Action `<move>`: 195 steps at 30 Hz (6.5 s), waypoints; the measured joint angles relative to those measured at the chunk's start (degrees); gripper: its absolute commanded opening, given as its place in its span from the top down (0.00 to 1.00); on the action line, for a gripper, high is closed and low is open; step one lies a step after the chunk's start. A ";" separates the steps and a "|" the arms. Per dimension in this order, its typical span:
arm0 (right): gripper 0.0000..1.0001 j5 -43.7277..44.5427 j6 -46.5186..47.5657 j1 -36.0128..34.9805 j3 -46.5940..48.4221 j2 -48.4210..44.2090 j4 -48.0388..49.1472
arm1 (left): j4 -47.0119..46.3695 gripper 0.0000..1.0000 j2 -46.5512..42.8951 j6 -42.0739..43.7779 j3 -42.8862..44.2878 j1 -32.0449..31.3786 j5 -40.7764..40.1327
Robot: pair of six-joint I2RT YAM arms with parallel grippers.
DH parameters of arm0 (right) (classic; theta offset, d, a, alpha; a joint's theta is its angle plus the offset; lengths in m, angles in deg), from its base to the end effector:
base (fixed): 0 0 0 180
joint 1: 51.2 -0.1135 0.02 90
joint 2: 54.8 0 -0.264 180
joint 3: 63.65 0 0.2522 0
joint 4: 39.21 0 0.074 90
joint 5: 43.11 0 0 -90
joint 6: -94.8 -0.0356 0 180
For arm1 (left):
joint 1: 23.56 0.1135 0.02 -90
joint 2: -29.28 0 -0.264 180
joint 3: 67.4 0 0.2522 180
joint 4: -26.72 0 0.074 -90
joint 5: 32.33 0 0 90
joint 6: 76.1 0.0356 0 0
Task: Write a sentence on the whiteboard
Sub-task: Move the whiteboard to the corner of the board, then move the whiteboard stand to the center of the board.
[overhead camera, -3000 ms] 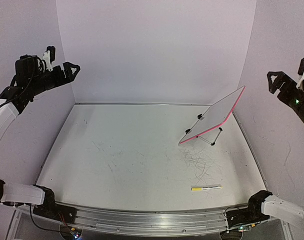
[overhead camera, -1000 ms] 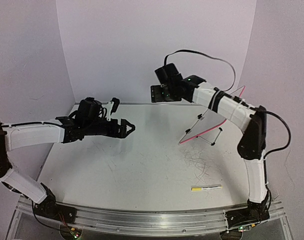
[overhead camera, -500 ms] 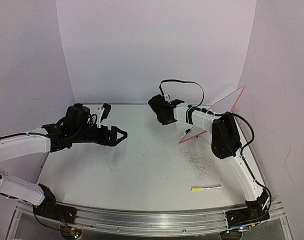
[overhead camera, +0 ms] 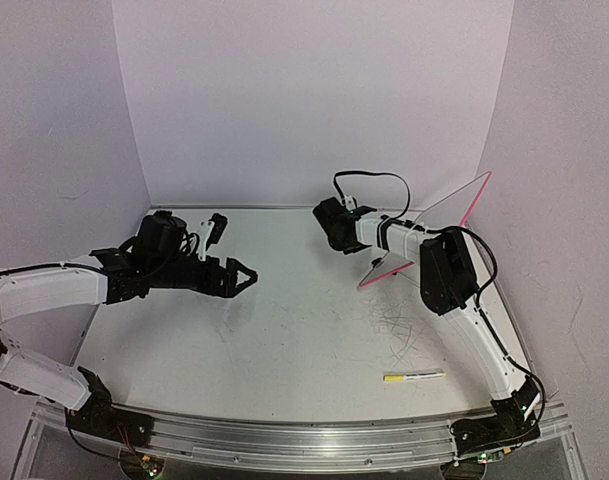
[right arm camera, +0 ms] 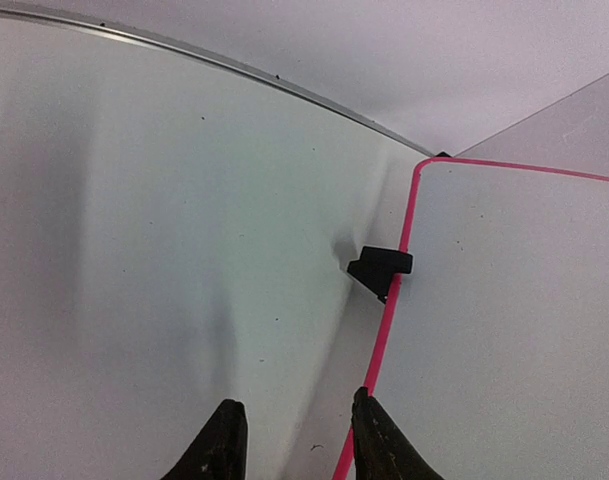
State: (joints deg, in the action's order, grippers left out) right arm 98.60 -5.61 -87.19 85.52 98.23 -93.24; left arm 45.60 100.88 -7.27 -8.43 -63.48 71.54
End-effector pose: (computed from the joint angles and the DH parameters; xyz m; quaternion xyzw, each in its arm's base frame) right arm 0.4679 0.3053 0.1349 -0.0738 0.8700 -0.2872 0.3938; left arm 0.2057 -0.1832 0.2521 0.1993 0.8450 -0.3372 0.3641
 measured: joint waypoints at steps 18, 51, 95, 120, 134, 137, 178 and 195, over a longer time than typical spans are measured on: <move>0.70 0.26 -3.40 0.32 -9.54 -1.00 -4.04 | 1.11 0.01 0.84 0.11 0.20 0.00 0.43; 0.76 -9.99 -13.57 -1.24 -56.96 -31.24 8.19 | 2.38 0.01 3.82 -1.78 2.50 0.00 3.95; 0.44 -22.97 -91.79 -3.77 -43.92 -30.35 -16.56 | 2.35 0.00 1.89 -0.86 3.27 -0.04 4.96; 0.81 -22.52 -94.67 0.13 -50.09 -28.41 -11.61 | 2.45 0.01 1.70 1.75 2.99 -0.04 4.60; 1.00 -21.03 -93.60 0.73 -56.24 -31.51 -8.65 | 2.48 0.01 1.92 1.66 3.02 -0.04 4.33; 1.00 -20.88 -91.21 0.72 -58.99 -33.24 -6.09 | 2.47 0.01 2.39 1.65 3.09 -0.04 4.03; 1.00 -19.57 -39.25 -16.82 -89.95 -46.28 48.80 | -0.47 0.01 8.36 -6.18 8.26 0.88 -11.71; 1.00 -38.96 -9.69 -17.48 -104.48 -51.16 74.73 | -5.74 0.01 -1.79 -12.75 -1.40 7.03 -10.46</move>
State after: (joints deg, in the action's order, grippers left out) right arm 59.63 -15.30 -104.67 -18.97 47.07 -18.52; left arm 39.86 99.09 -20.02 -9.83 -56.46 61.08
